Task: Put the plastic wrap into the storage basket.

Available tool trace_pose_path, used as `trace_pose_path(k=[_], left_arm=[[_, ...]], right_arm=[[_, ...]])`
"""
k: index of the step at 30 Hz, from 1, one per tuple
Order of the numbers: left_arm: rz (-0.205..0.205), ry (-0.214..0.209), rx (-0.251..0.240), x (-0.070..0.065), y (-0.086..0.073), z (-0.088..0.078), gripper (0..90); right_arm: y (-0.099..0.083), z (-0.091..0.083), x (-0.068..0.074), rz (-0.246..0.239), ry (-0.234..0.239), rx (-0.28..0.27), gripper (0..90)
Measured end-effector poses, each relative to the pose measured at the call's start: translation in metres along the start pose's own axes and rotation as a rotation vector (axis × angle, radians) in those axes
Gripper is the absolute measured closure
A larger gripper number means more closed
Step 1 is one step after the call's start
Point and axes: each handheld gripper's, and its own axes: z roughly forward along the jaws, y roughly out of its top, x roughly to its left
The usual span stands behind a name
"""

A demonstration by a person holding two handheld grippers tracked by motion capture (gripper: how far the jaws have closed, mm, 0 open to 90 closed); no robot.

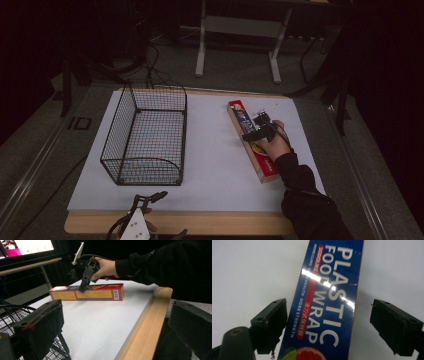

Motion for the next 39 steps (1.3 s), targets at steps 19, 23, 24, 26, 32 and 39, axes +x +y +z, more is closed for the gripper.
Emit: trace_pose_path(k=[19, 23, 24, 26, 32, 39], left_arm=[[0.006, 0.006, 0.017, -0.001, -0.001, 0.001, 0.4], [0.008, 0.006, 0.017, -0.001, 0.0, 0.001, 0.4], [0.009, 0.005, 0.016, -0.001, 0.0, 0.001, 0.4], [0.01, 0.005, 0.014, -0.001, 0.0, 0.001, 0.4], [0.01, 0.006, 0.013, -0.001, 0.0, 0.001, 0.4], [0.011, 0.008, 0.016, -0.001, 0.0, 0.001, 0.4]], right_arm=[[0.014, 0.014, 0.01, 0.054, -0.039, 0.177, 34.8], [0.019, 0.015, 0.014, 0.068, -0.066, 0.224, 37.2], [0.02, 0.015, 0.015, 0.062, -0.075, 0.231, 37.7], [0.02, 0.015, 0.015, 0.072, -0.078, 0.228, 38.4], [0.022, 0.004, 0.012, 0.098, -0.066, 0.182, 39.2], [0.031, -0.018, 0.012, 0.116, -0.065, 0.13, 39.3]])
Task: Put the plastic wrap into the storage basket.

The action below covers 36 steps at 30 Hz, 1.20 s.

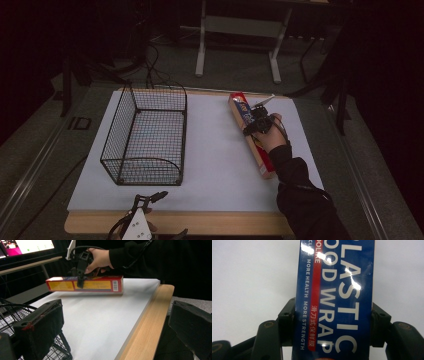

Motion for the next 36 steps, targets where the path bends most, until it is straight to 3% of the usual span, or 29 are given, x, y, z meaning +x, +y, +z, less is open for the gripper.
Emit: trace_pose_path(k=[13, 32, 36], left_arm=[[0.001, 0.004, -0.001, 0.0, 0.0, 0.0, 0.4], [0.002, 0.007, 0.0, 0.0, 0.0, 0.0, 0.4], [0.001, 0.008, -0.003, 0.0, 0.0, -0.001, 0.4]], right_arm=[[0.012, -0.031, 0.009, 0.003, 0.013, -0.058, 39.5], [0.036, -0.067, 0.051, -0.06, 0.017, -0.126, 39.5], [0.042, -0.076, 0.066, -0.082, 0.023, -0.141, 39.5]])
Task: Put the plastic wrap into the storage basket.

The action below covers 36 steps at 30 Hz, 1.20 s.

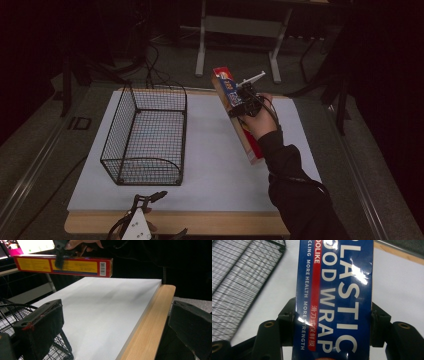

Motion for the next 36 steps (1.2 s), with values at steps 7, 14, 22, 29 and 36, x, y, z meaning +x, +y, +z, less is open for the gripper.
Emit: trace_pose_path(k=[7, 14, 22, 29, 36], left_arm=[[0.002, 0.0, 0.0, 0.0, 0.0, 0.0, 0.4], [0.002, 0.004, -0.001, 0.0, 0.0, -0.001, 0.4], [0.005, 0.008, 0.0, 0.0, 0.0, -0.001, 0.4], [0.002, 0.003, -0.007, -0.001, 0.0, -0.002, 0.4], [-0.001, 0.006, -0.014, -0.001, 0.001, -0.003, 0.4]], right_arm=[[0.012, -0.008, 0.016, -0.023, -0.006, -0.014, 39.5], [0.022, -0.01, 0.034, -0.042, 0.02, -0.033, 39.5], [0.031, -0.008, 0.056, -0.07, 0.03, -0.04, 39.5], [0.039, -0.005, 0.073, -0.1, 0.033, -0.037, 39.5], [0.046, -0.002, 0.095, -0.13, 0.051, -0.038, 39.6]])
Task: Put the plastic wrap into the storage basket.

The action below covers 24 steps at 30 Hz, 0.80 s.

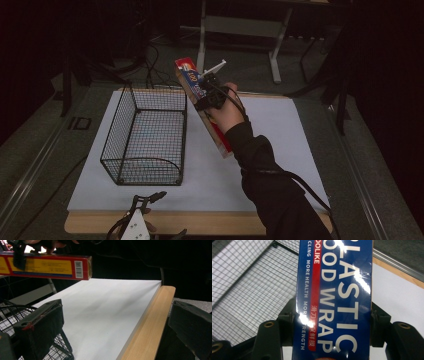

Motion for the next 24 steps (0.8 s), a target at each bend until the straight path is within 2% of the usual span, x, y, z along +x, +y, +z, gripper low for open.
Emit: trace_pose_path(k=[9, 12, 13, 14, 15, 16, 17, 18, 19, 20, 21, 24], left_arm=[[0.001, 0.006, -0.001, 0.0, 0.0, -0.001, 0.4], [-0.002, 0.008, -0.003, 0.001, 0.0, -0.002, 0.4], [-0.002, 0.008, -0.003, 0.001, 0.0, -0.002, 0.4], [-0.001, 0.014, -0.007, 0.0, 0.0, -0.002, 0.4], [-0.001, 0.014, -0.007, 0.0, 0.0, -0.002, 0.4], [0.001, 0.02, -0.011, 0.001, 0.0, -0.003, 0.4], [0.001, 0.02, -0.011, 0.001, 0.0, -0.003, 0.4], [-0.002, 0.021, -0.009, 0.001, 0.0, -0.004, 0.4], [-0.002, 0.021, -0.009, 0.001, 0.0, -0.004, 0.4], [-0.001, 0.022, -0.008, 0.002, 0.0, -0.004, 0.4], [-0.001, 0.022, -0.008, 0.002, 0.0, -0.004, 0.4], [-0.001, 0.02, -0.008, 0.001, 0.0, -0.005, 0.4]], right_arm=[[0.011, 0.006, 0.024, -0.03, 0.021, -0.007, 39.5], [0.017, 0.009, 0.037, -0.051, 0.034, -0.014, 39.5], [0.017, 0.009, 0.037, -0.051, 0.034, -0.014, 39.5], [0.019, 0.01, 0.044, -0.055, 0.049, -0.016, 39.5], [0.019, 0.01, 0.044, -0.055, 0.049, -0.016, 39.5], [0.022, 0.012, 0.052, -0.07, 0.053, -0.017, 39.5], [0.022, 0.012, 0.052, -0.07, 0.053, -0.017, 39.5], [0.024, 0.013, 0.059, -0.078, 0.059, -0.022, 39.5], [0.024, 0.013, 0.059, -0.078, 0.059, -0.022, 39.5], [0.026, 0.015, 0.065, -0.077, 0.075, -0.028, 39.6], [0.026, 0.015, 0.065, -0.077, 0.075, -0.028, 39.6], [0.031, 0.019, 0.078, -0.094, 0.072, -0.03, 39.5]])
